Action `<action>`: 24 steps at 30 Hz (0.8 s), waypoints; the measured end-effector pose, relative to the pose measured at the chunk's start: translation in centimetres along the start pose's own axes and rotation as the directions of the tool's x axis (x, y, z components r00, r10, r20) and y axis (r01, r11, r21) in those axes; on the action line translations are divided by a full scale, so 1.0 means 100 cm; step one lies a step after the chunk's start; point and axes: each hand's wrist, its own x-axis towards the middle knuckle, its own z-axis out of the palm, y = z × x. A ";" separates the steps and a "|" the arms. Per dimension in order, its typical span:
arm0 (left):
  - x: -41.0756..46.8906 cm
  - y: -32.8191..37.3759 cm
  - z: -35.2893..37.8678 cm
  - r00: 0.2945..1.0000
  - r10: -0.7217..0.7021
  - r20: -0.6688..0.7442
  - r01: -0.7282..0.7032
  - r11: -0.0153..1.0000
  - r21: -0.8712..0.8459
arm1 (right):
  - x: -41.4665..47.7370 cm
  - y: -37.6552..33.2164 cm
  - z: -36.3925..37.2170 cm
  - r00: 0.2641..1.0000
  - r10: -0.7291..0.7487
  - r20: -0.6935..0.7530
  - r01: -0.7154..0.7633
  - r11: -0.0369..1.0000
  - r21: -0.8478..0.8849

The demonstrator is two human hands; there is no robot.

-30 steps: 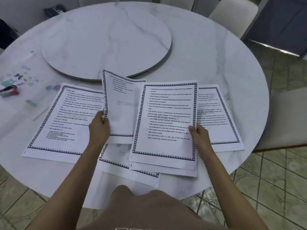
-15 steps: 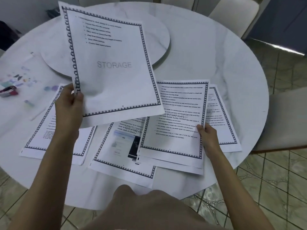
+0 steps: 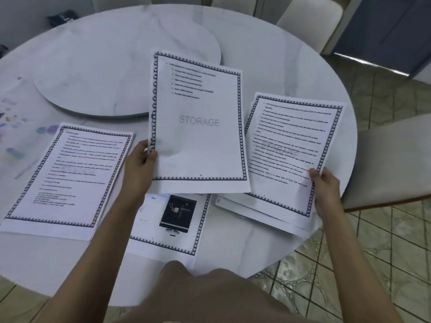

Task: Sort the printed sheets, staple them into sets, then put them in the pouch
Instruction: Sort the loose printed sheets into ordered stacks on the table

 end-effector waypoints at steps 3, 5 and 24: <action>-0.002 -0.004 0.022 0.999 -0.038 0.021 0.037 0.999 0.016 | 0.011 -0.004 -0.028 0.997 -0.003 -0.080 0.005 1.000 0.014; -0.002 -0.007 0.035 0.997 -0.075 0.036 0.074 0.997 0.023 | 0.017 -0.010 -0.047 0.990 0.018 -0.137 -0.012 0.999 0.043; -0.006 -0.047 0.104 0.965 -0.252 0.075 0.239 0.959 0.153 | 0.058 -0.032 -0.107 0.984 0.023 -0.177 -0.006 0.995 0.097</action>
